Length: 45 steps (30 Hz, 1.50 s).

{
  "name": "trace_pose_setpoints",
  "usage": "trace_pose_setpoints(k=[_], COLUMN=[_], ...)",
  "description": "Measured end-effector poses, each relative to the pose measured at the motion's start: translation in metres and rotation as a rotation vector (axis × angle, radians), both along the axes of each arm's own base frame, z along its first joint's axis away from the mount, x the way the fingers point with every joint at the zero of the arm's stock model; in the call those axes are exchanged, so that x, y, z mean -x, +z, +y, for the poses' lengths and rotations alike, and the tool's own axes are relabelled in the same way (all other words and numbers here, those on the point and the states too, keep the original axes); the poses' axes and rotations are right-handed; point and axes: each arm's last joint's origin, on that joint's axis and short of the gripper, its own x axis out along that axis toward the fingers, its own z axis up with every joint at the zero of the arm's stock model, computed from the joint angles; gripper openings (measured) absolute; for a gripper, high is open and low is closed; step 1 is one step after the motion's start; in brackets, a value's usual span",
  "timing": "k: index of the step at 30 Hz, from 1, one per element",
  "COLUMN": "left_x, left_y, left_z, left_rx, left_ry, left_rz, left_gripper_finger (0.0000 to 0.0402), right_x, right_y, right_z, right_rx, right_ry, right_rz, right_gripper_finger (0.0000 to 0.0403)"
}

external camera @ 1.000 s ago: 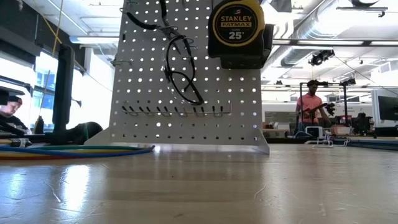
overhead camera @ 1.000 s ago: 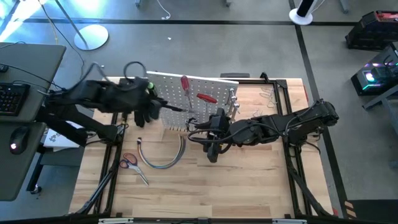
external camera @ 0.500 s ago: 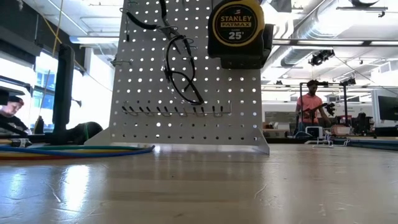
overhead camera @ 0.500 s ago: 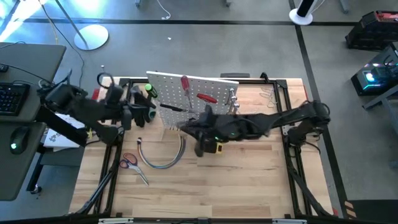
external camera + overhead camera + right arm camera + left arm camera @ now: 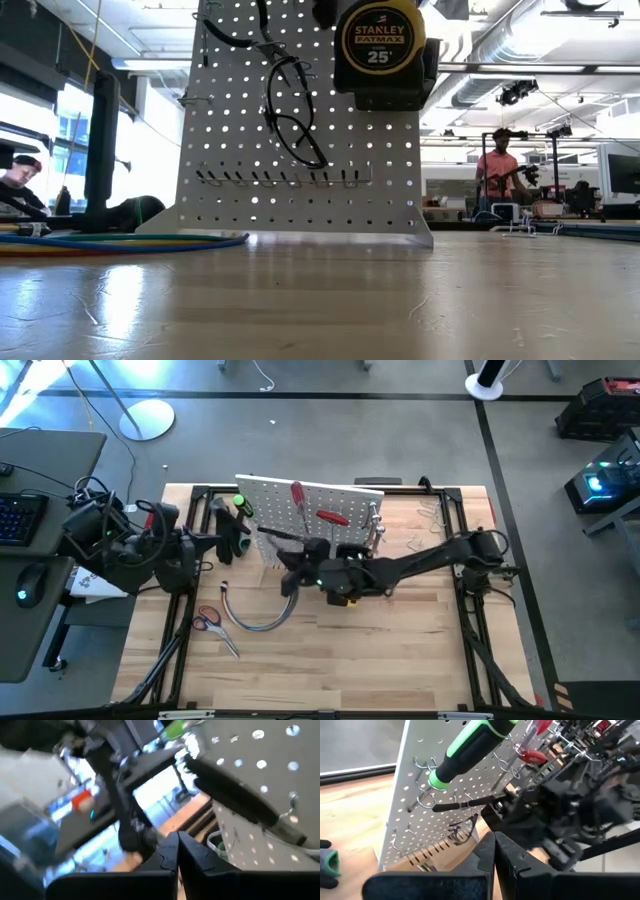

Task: Hang tools onto peg board
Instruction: Hang the plier on the peg board

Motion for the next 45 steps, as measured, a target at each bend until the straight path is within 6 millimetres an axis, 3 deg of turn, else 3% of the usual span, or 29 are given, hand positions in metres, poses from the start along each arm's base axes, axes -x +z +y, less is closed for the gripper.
trace_pose_setpoints(k=[9,16,45], left_x=[-0.003,-0.008,-0.035], left_y=[0.002,0.003,-0.004], left_z=[-0.003,-0.008,-0.033], left_rx=[0.025,0.048,0.063], left_ry=[0.0,-0.002,0.011], left_rz=[-0.026,-0.048,-0.056], left_gripper_finger=[0.0,0.0,0.0], right_x=[-0.026,-0.032,-0.029], right_y=[-0.026,-0.033,-0.027], right_z=[-0.006,-0.019,-0.04], right_rx=[-0.143,-0.294,-0.598], right_ry=[-0.133,-0.298,-0.499], right_rz=[-0.237,-0.427,-0.798], right_gripper_finger=[0.0,0.0,0.0])
